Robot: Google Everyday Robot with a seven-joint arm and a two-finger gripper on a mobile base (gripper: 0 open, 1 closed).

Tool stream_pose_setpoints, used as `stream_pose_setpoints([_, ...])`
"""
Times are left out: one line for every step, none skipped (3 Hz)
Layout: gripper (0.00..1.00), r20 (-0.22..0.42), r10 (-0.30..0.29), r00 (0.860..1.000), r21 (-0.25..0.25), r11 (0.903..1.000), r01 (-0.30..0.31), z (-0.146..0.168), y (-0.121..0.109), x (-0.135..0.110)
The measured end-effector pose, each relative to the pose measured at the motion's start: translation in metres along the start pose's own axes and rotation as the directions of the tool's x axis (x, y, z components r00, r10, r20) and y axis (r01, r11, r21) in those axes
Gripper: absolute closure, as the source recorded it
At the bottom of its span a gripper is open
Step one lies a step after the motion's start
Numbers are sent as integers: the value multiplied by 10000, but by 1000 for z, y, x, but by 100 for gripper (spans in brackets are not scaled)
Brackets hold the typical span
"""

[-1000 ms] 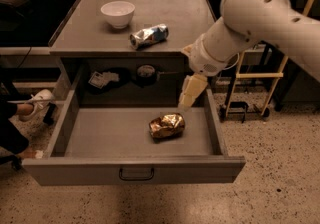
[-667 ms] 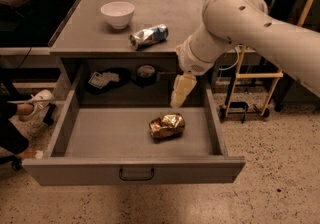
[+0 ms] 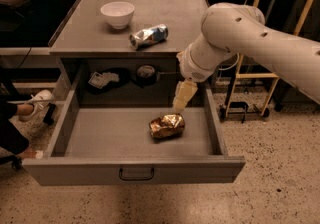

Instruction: Pick orange can from top drawer and place on counter

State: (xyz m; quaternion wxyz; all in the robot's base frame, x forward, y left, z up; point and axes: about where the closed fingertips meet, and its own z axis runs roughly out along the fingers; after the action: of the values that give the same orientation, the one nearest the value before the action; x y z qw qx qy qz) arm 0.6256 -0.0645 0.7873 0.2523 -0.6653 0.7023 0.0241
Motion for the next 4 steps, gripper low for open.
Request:
stream_pose_setpoints([0, -414, 249, 9988, 95, 9997, -246, 39, 10, 23])
stream_pose_setpoints([0, -833, 78, 9965, 214, 9998, -61, 72, 15, 38])
stream_pose_setpoints([0, -1202, -218, 9925, 169, 9996, 240, 96, 20, 47])
stream_pose_setpoints([0, -1439, -473, 9885, 25, 9988, 482, 108, 33, 55])
